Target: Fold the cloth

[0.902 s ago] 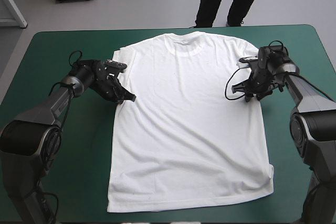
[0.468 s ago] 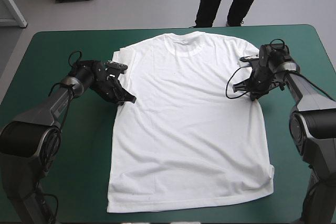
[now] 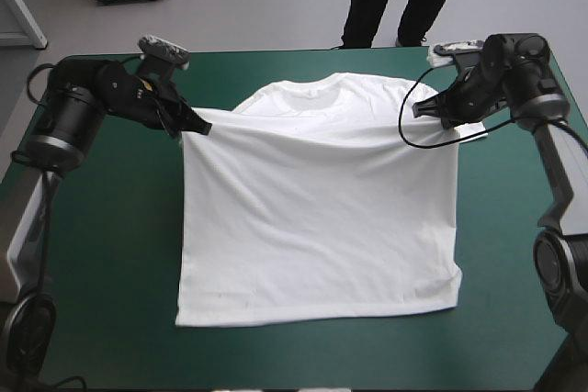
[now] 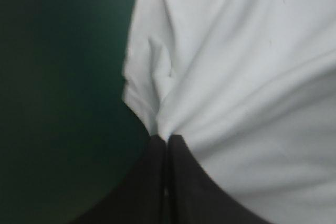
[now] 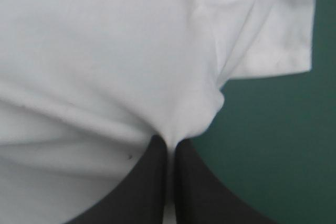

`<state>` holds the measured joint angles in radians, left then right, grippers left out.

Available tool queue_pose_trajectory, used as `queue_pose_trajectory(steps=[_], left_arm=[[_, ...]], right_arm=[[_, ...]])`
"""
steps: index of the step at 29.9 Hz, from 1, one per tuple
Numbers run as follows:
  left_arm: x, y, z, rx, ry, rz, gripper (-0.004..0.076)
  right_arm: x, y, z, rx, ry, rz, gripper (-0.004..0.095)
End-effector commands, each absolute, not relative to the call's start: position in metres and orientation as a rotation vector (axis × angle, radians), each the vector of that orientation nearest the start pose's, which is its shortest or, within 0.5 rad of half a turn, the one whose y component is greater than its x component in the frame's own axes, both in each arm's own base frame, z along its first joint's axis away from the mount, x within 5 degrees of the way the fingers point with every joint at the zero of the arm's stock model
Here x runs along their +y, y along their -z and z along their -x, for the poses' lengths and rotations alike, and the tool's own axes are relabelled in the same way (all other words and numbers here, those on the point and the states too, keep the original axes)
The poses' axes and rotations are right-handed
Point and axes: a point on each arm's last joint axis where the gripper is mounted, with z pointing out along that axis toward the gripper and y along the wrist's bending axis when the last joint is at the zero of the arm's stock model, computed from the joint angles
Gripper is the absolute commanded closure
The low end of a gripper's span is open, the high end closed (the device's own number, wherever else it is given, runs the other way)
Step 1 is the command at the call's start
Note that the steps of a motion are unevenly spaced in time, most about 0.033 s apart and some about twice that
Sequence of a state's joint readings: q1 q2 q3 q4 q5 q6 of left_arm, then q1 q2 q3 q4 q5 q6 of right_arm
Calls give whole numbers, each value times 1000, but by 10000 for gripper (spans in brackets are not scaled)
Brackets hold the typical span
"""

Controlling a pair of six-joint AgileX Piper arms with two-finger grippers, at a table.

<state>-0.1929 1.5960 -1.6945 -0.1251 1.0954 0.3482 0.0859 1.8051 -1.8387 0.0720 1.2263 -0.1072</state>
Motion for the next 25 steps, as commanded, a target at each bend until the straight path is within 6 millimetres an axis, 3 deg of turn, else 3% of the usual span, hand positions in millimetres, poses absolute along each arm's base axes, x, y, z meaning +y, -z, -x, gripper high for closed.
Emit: queue_pose_trajectory(steps=[1,8,15,20,25], left_arm=[[-70,-474,-300,2172,91,-577,746],[-60,-535,-251,1964,66,-520,746],[-53,-563,-221,1811,50,-482,746],[-52,-574,-220,1710,45,-450,746],[-51,-584,-237,1568,-10,-392,746]], right_arm=[[32,-428,-348,2462,-67,234,925],[27,-496,-291,2231,-44,218,925],[27,-566,-247,1914,-99,195,925],[29,-590,-238,1760,-127,189,925],[29,-598,-252,1629,-119,167,925]])
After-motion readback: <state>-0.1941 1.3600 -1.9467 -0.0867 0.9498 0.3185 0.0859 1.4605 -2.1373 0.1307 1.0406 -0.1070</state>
